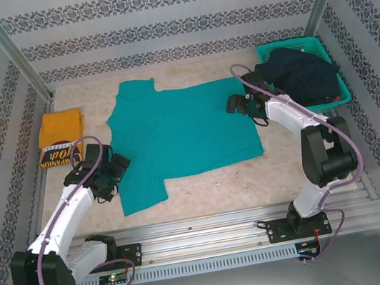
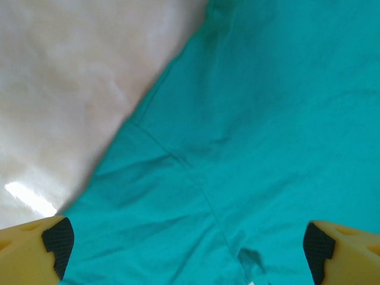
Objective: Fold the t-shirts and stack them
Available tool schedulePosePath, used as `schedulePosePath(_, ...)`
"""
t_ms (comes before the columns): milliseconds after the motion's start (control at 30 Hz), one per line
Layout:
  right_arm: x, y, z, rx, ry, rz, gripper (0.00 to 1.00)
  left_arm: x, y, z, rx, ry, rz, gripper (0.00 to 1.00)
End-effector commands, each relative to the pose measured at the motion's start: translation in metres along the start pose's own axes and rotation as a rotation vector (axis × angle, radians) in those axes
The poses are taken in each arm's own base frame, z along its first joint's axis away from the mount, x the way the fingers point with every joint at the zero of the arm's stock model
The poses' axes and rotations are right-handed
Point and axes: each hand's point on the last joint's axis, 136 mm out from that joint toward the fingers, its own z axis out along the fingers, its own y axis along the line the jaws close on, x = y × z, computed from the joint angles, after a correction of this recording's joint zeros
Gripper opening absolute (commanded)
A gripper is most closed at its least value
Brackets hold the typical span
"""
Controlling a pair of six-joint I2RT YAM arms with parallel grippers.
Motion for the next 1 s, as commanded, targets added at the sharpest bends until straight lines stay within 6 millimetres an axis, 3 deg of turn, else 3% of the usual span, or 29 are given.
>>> schedulePosePath(0,0.035,-0.024,-0.017,0.032,0.056,0.185,0.92,0.012,0.007,0.003,-0.047,-0.018,-0.142,1.00)
schedulePosePath(167,0.082,-0.045,-0.028,0.055,0.111,0.398,0.82,0.034,0.010,0.009,-0.111,-0.002,-0.187,0.95)
schedulePosePath(267,0.098,-0.053,-0.028,0.091,0.171,0.448,0.76,0.039,0.012,0.015,-0.131,0.010,-0.196,0.93)
schedulePosePath(633,0.111,-0.063,-0.010,0.191,0.326,0.492,0.42,0.042,0.014,0.023,-0.148,0.024,-0.180,0.90)
schedulePosePath(967,0.104,-0.061,0.008,0.212,0.403,0.486,0.35,0.045,0.010,0.031,-0.152,0.043,-0.160,0.90)
